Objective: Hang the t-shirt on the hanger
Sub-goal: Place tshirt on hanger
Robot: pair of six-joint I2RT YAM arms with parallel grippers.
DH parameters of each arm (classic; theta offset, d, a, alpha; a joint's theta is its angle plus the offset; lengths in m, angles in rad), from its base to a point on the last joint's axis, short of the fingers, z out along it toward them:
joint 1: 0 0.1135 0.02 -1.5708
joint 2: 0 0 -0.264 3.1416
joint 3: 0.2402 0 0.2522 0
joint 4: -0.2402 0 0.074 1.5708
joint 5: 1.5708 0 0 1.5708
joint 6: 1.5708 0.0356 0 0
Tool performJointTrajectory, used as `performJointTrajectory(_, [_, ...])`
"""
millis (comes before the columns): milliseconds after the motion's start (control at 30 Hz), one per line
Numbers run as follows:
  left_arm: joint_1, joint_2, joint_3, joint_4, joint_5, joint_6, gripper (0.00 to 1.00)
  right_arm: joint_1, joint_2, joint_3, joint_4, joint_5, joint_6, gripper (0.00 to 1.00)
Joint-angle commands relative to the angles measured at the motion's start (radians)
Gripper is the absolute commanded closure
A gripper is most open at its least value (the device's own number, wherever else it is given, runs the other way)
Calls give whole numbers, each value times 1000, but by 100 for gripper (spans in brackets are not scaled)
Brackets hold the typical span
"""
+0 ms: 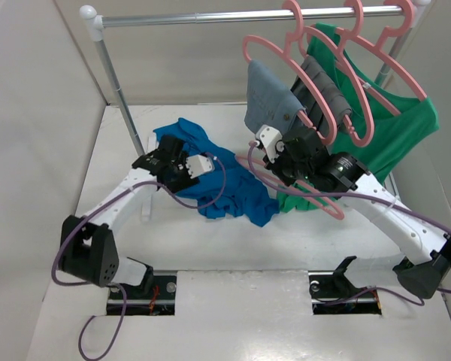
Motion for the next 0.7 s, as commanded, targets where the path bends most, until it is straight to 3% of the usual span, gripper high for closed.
performJointTrajectory(0, [-7,-124,46,154,104,42,38,-4,-31,51,38,-27,1,100])
performJointTrajectory(33, [-7,-151,46,135,173,94,4,-4,-31,51,38,-27,1,100])
performJointTrajectory(67, [-24,-198,46,112,241,135,0,-4,-31,51,38,-27,1,100])
performJointTrajectory(133, [-62,-233,33,40,431,240,0,-4,-31,51,38,-36,1,100])
performJointTrajectory(167, [-77,-246,11,-35,476,343,0,-4,-31,51,38,-36,1,100])
performJointTrajectory(267, [-178,-260,-52,-13,513,375,6,-4,-41,51,48,-36,1,100])
performJointTrajectory(400, [-306,-153,-95,93,475,309,12,-4,-41,41,58,-36,1,100])
performJointTrajectory(667, [-318,116,-1,251,455,122,10,-13,-62,32,58,-36,10,100])
